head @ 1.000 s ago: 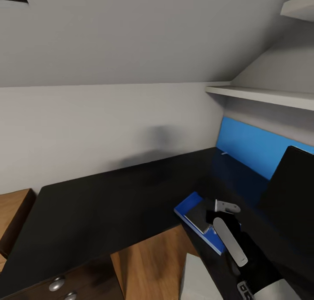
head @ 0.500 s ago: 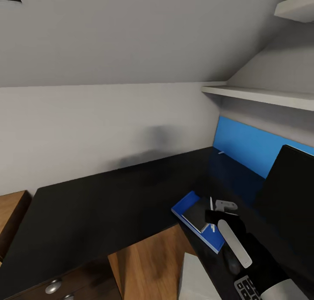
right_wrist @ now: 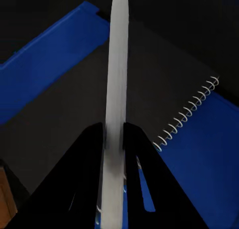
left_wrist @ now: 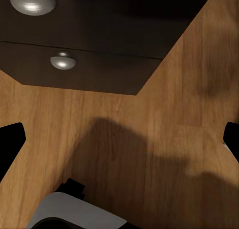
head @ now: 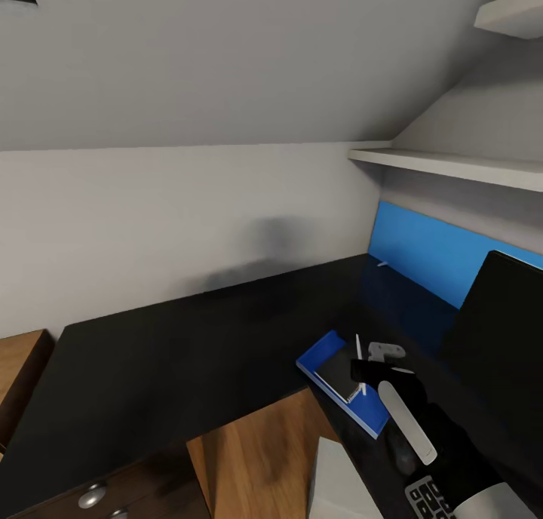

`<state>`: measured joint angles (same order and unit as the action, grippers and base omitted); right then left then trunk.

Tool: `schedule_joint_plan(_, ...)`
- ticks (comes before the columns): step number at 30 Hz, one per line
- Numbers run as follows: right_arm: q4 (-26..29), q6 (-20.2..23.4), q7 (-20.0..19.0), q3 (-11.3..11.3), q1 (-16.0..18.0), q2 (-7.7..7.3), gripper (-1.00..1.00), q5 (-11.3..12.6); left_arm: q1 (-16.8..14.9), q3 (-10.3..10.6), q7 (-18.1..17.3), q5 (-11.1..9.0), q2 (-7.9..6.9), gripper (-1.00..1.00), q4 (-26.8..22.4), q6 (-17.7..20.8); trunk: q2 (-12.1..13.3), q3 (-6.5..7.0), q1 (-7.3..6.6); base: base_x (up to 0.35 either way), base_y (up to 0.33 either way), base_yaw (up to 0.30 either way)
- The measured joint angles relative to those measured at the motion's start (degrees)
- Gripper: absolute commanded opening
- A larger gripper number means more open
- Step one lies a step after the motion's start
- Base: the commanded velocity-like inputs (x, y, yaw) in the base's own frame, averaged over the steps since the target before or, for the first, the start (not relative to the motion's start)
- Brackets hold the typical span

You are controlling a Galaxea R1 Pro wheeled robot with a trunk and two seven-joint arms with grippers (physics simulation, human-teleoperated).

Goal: In the bedroom, organize the workspace by keeping the computer under the desk, ensuring the monitor is on the desk, placing the keyboard on the desk next to the monitor, placing the mouse on the desk next to the keyboard, moving the folder from the swivel chair onto the desk next to the mouse, stacking the notebook on top of the folder with the pen on top of the notebook, and positioning the swivel chair next to the desk.

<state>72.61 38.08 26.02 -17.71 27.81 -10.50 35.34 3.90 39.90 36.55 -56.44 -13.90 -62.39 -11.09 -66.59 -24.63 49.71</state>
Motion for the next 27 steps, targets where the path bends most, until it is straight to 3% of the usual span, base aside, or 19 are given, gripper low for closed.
schedule_joint_plan(10,-2.5,-3.9,-8.0,0.2,0.0,-0.91,-1.00,-3.3,0.0,0.0,-0.1,0.0,0.03,1.00,0.1,0.0,0.0,0.00,0.00,0.000,0.000,0.000)
schedule_joint_plan(15,-3.8,-4.5,-8.9,0.4,0.0,-0.97,-1.00,-4.9,0.0,0.0,-0.1,0.0,0.01,1.00,0.1,0.0,0.0,0.00,-0.01,0.073,0.000,0.000)
schedule_joint_plan(27,-7.8,-4.6,-9.0,0.3,0.1,-0.76,-1.00,-5.4,0.0,0.0,-0.2,0.0,0.05,1.00,0.1,0.0,0.0,0.00,0.00,0.103,0.000,0.000)
